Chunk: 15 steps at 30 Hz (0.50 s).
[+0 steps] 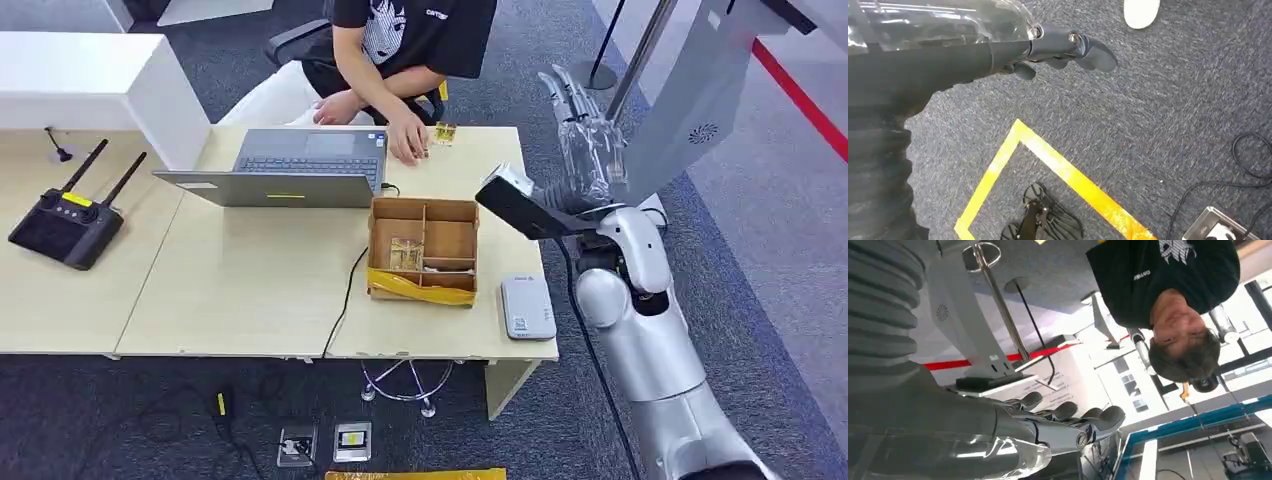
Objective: Pass the card to the sensor for recognition and then transmit it.
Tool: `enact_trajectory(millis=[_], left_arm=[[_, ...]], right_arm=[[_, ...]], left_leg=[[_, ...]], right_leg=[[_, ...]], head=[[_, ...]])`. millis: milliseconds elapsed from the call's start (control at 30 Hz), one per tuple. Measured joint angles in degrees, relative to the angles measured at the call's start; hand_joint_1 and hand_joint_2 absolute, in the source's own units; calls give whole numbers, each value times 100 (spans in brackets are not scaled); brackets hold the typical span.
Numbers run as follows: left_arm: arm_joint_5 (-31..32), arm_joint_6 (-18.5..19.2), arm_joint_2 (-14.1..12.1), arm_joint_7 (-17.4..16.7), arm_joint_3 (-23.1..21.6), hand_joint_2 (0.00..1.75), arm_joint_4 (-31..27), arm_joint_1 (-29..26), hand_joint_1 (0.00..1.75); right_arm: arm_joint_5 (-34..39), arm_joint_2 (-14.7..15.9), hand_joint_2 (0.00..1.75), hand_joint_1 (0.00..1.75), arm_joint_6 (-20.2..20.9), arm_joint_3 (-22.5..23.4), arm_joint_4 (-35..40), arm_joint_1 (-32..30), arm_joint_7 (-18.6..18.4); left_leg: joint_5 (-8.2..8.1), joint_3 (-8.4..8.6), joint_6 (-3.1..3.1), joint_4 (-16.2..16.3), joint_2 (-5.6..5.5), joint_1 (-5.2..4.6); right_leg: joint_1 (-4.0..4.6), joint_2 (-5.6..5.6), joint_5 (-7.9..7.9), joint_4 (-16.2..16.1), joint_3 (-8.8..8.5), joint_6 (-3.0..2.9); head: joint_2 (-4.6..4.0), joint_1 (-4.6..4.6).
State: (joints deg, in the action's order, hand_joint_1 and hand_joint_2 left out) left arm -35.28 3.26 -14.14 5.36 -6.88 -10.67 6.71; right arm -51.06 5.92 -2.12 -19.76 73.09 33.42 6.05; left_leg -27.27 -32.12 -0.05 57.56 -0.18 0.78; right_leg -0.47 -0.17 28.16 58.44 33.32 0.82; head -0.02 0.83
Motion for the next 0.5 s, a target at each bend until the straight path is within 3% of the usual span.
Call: enact_trajectory(millis=[167,500], left_arm=[[-20,-24,-9,0,-2,175,0,5,0],[-17,63,-7,-28,-4,175,0,10,0]], right_arm=[[-15,0,175,0,13,0,144,-165,7],[-479,-26,175,0,444,-147,100,-426,50]], left_leg=[[-1,0,-1,0,1,0],[-1,-6,-1,-2,-1,0]], right_leg=[[-1,3,0,-1,2,0],[0,-1,0,0,1,0]], head=[[0,0],[0,0]])
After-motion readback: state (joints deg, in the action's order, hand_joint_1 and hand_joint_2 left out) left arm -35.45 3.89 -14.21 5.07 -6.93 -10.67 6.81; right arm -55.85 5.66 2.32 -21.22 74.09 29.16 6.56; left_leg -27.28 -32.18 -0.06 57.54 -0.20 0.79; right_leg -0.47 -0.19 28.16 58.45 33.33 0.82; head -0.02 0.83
